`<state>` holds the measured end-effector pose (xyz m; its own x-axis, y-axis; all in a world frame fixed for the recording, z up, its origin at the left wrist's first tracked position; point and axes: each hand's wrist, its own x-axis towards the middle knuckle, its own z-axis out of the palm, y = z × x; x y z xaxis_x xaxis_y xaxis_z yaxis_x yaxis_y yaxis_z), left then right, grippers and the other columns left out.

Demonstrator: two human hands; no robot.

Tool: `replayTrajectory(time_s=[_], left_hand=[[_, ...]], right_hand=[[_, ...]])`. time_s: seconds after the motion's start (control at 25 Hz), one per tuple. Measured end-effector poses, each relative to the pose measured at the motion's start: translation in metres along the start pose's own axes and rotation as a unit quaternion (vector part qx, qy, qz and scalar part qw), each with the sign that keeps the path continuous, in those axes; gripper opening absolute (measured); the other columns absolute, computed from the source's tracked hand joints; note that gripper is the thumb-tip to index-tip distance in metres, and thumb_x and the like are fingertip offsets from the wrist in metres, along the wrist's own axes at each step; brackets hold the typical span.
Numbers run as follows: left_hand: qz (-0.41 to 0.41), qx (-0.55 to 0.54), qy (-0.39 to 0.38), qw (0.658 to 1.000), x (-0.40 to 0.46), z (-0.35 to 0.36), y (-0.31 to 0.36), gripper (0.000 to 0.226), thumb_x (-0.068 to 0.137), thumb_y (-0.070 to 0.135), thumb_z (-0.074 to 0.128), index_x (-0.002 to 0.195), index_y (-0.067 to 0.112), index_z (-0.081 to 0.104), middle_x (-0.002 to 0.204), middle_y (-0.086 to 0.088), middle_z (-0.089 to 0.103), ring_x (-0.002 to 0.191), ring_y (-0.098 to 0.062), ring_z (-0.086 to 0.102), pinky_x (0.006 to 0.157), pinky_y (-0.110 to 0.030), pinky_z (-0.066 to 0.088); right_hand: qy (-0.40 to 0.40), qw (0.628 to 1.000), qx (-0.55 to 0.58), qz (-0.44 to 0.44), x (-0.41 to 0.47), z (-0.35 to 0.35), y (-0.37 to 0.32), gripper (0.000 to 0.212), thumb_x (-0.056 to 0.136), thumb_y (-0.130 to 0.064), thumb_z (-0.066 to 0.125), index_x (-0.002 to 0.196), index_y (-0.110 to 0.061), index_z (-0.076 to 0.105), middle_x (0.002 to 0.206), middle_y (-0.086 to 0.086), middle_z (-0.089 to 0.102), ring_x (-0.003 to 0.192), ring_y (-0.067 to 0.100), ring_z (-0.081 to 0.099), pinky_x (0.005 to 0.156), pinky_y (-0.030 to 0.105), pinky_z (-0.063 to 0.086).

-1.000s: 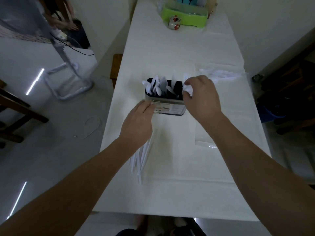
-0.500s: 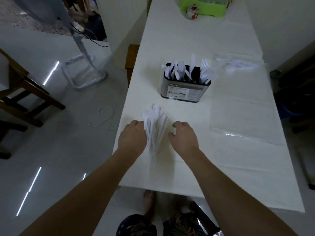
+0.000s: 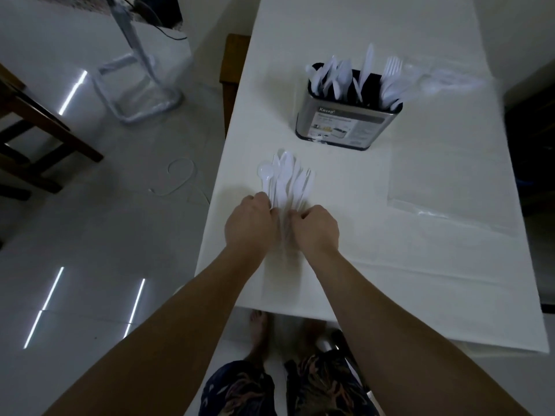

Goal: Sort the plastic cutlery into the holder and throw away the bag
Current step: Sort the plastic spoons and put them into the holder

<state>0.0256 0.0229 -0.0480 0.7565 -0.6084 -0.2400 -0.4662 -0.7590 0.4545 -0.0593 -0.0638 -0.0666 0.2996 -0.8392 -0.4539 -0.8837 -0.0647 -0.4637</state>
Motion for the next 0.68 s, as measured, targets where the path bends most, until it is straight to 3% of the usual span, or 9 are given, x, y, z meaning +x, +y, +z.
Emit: replayTrajectory(time_s=[0.12,0.44,0.68], left_hand=[[0.006,-0.008,-0.023,1.000,0.009,0.006,0.007,0.024,0.098,0.039,0.051,0.104,0.017,0.056,0.094,-0.002,0.057,0.078,-0.019,0.057,0.067,-0.031,0.047],[-0.004,-0.021,-0.023,0.999,0.017,0.012,0.009,0.023,0.100,0.032,0.046,0.102,0.014,0.060,0.088,-0.002,0.062,0.076,-0.016,0.060,0.069,-0.029,0.052],[-0.023,-0.055,-0.012,0.998,0.012,0.009,0.010,0.014,0.101,0.026,0.047,0.106,0.013,0.049,0.084,-0.003,0.061,0.072,-0.017,0.061,0.065,-0.030,0.052]], right_hand=[[0.003,1.000,0.004,-0.001,0.001,-0.002,0.001,0.031,0.088,-0.039,0.054,0.079,-0.011,0.062,0.068,0.000,0.060,0.059,0.018,0.056,0.046,0.023,0.030],[0.013,0.999,0.043,0.031,0.002,-0.013,0.010,0.013,0.087,-0.022,0.052,0.079,-0.011,0.054,0.066,0.000,0.052,0.055,0.013,0.047,0.045,0.025,0.027],[0.031,0.995,0.077,0.056,0.002,-0.019,0.022,0.018,0.083,-0.023,0.052,0.083,-0.007,0.061,0.069,0.005,0.065,0.061,0.022,0.065,0.048,0.024,0.044]])
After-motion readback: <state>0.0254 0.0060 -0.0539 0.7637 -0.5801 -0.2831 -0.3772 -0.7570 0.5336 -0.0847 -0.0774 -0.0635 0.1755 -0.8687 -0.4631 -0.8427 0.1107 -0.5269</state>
